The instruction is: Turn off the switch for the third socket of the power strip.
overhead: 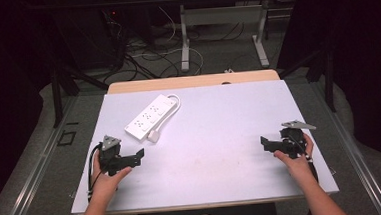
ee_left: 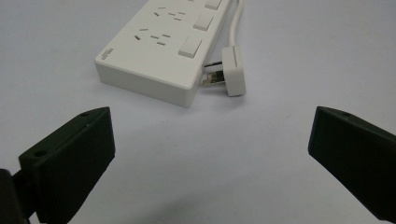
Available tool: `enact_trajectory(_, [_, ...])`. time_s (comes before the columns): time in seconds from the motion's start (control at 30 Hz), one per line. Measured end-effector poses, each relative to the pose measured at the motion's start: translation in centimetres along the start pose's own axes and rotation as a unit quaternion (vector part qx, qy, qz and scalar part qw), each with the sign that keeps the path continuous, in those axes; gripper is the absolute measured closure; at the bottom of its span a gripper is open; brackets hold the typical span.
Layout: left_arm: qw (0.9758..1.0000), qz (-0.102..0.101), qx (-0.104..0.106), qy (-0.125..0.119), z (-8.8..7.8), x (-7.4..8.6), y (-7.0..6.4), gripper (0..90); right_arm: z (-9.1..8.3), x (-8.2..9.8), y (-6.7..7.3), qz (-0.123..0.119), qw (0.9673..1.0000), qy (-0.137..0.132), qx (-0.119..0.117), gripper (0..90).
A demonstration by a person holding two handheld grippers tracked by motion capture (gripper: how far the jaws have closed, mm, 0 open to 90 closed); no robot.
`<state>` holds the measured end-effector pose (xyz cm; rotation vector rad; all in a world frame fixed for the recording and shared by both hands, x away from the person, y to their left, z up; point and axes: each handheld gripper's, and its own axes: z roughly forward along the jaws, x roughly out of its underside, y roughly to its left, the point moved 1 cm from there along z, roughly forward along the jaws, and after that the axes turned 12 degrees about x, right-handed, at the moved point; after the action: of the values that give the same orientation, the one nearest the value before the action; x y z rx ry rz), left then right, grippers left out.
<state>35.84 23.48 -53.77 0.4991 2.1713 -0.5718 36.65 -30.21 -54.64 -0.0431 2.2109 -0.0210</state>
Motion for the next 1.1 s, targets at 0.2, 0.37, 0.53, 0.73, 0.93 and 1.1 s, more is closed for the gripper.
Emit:
enact_trajectory(0.2, [0.9998,-0.016,0.005,-0.006,-0.4,-0.2,0.2,0.3,-0.7,0.2,0.3,0.000,1.0000,0.004,0.005,0.0])
enact_trajectory(0.37, [0.9995,-0.029,0.013,-0.004,-0.6,-0.5,0.4,0.4,-1.1,0.1,0.4,-0.003,0.9999,-0.013,0.007,0.0])
enact_trajectory(0.53, [0.9991,-0.041,0.012,-0.009,-0.4,-1.0,0.5,0.4,-1.0,0.1,0.5,-0.005,0.9999,-0.012,0.000,0.0])
enact_trajectory(0.73, [0.9985,-0.050,0.001,-0.022,-0.2,-2.1,0.2,0.4,-0.8,0.2,0.6,-0.003,1.0000,-0.006,-0.006,0.0])
enact_trajectory(0.93, [0.9982,-0.056,0.002,-0.021,-0.5,-3.0,0.0,2.9,-0.9,0.2,0.8,-0.009,0.9999,-0.008,-0.006,0.0])
enact_trajectory(1.1, [0.9983,-0.055,-0.002,-0.018,-0.7,-4.1,0.1,6.2,-1.2,0.2,1.0,-0.005,0.9999,-0.008,-0.007,0.0])
